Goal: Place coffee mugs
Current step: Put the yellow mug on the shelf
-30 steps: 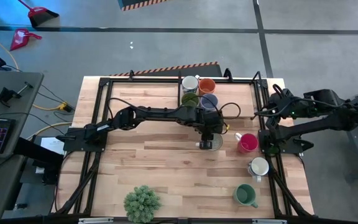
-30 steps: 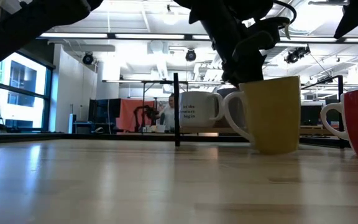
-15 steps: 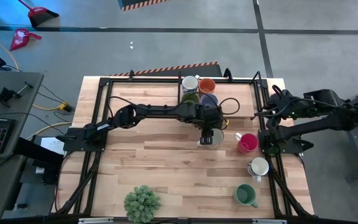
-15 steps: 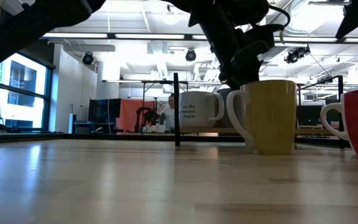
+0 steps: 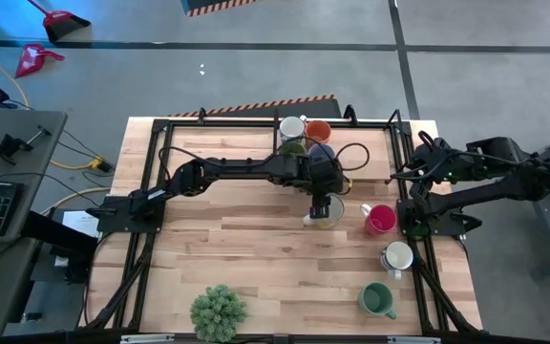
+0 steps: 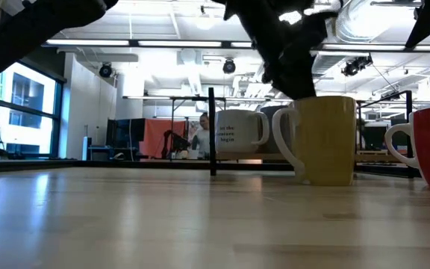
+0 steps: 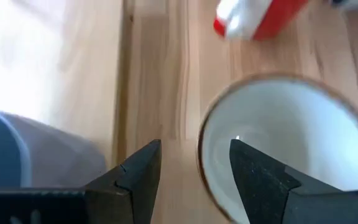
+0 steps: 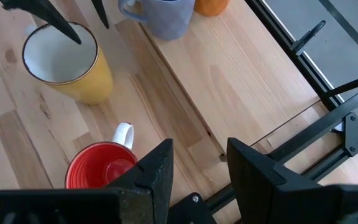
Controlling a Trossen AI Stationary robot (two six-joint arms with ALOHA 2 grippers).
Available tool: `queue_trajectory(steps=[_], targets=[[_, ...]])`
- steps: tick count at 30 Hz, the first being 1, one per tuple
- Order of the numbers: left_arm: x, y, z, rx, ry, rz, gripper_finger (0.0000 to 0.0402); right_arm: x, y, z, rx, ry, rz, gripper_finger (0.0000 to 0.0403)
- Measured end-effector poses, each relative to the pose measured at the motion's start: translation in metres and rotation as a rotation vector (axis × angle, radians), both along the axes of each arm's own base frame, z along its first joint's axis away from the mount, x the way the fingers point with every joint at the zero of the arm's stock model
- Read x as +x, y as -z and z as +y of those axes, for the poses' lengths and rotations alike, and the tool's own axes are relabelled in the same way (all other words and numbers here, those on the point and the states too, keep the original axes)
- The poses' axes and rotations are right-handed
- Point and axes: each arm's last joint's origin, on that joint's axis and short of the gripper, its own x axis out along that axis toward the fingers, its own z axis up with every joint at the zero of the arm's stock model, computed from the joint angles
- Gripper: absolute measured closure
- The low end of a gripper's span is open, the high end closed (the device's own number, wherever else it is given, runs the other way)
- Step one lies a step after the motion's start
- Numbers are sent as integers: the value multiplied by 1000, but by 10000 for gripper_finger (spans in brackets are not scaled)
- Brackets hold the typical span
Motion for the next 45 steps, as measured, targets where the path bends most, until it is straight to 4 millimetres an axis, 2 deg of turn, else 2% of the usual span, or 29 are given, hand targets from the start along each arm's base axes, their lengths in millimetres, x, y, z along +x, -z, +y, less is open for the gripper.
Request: queue_trajectory(steps=[3, 5, 8, 13, 16, 20, 22, 25, 27, 31, 35, 41, 45], targets=[[-9, -20, -4, 2, 5, -11, 221, 0, 0, 0, 0, -1, 0, 276], [-15, -41, -9, 0, 16, -61, 222, 0, 0, 0, 1, -1, -1, 276], [-35, -74, -14, -7, 32, -79, 222, -1, 0, 0, 1, -1, -2, 276], [-89, -126, -17, 9, 70, 9, 222, 0, -1, 0, -22, -6, -18, 276], [-126, -148, -18, 4, 43, 106, 222, 4, -4, -1, -80, -64, -42, 276], [-167, -167, -19, -12, 20, 226, 222, 11, -10, 1, -97, -162, -119, 276], [-179, -175, -22, -20, 27, 192, 222, 13, -12, 2, -82, -200, -159, 276], [-209, -180, -24, -18, 48, 213, 222, 13, -13, 3, -66, -226, -181, 276], [-231, -176, -25, -31, -18, 234, 222, 13, -13, 3, -55, -217, -188, 276], [-272, -153, -25, -65, -164, 213, 222, 11, -14, 3, -49, -210, -214, 276], [-305, -117, -34, -140, -211, 50, 222, 13, -18, 3, -51, -213, -261, 276], [-331, -56, -43, -183, -257, -151, 222, 25, -20, 6, 9, -281, -296, 276], [-326, -20, -44, -188, -257, -265, 222, 44, -17, 8, 34, -311, -238, 276]])
